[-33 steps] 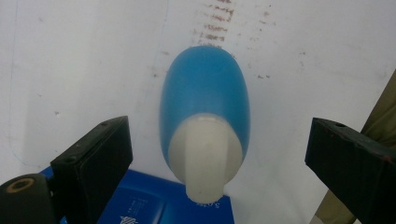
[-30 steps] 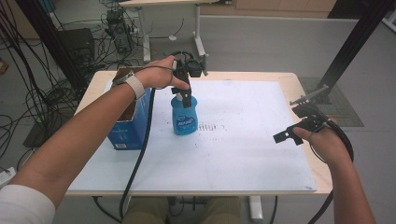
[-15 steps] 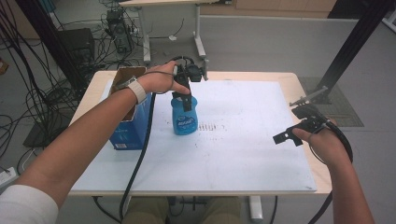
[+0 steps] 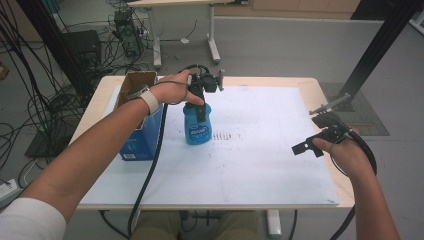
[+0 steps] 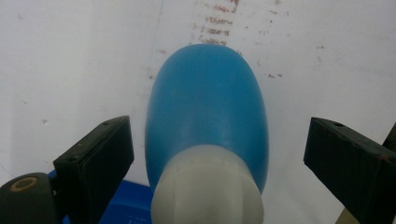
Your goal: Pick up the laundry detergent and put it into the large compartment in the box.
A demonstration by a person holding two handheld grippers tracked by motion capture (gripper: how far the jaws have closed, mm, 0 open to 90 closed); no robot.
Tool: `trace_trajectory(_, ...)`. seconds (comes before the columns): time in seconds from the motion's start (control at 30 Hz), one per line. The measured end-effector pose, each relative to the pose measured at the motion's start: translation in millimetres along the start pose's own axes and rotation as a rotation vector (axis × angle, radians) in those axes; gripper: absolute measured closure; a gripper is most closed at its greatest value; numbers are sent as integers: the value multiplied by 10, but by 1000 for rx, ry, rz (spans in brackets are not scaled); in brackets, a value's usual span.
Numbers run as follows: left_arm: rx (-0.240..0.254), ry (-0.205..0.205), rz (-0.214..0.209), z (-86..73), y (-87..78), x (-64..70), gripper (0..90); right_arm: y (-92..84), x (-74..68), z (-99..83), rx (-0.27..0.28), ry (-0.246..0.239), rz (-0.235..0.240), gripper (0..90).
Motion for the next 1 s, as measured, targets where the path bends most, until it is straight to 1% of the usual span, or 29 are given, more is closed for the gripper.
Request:
trace_trajectory(0.1,1,2,1,7,22,6,89,6,7,-8,-2,4,1,76)
trace_trajectory(0.17,-8,11,1,22,41,6,89,7,9,-11,-2,5,0,76)
trace_trajectory(0.2,-6,7,1,21,50,10,90,6,12,-12,-2,6,0,76)
trace_trajectory(0.3,-10,14,5,32,84,17,92,5,12,-11,-2,5,0,76)
trace_trajectory(0.4,-23,16,5,50,112,15,92,4,10,-9,0,3,1,76)
trace_trajectory(0.77,-19,10,6,32,169,0,105,19,24,-19,-3,7,2,76)
trace_trajectory(1.0,-23,17,14,43,198,9,118,17,33,-23,-3,7,2,76)
Point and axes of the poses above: each handheld gripper's, and its own axes: y roughly forward along the jaws, z roughly out of its top, x roughly to its right, the point moved 4 cm from there along y, roughly forward along the jaws, and after that the axes turned 7 degrees about y, right-handed, at the moved point
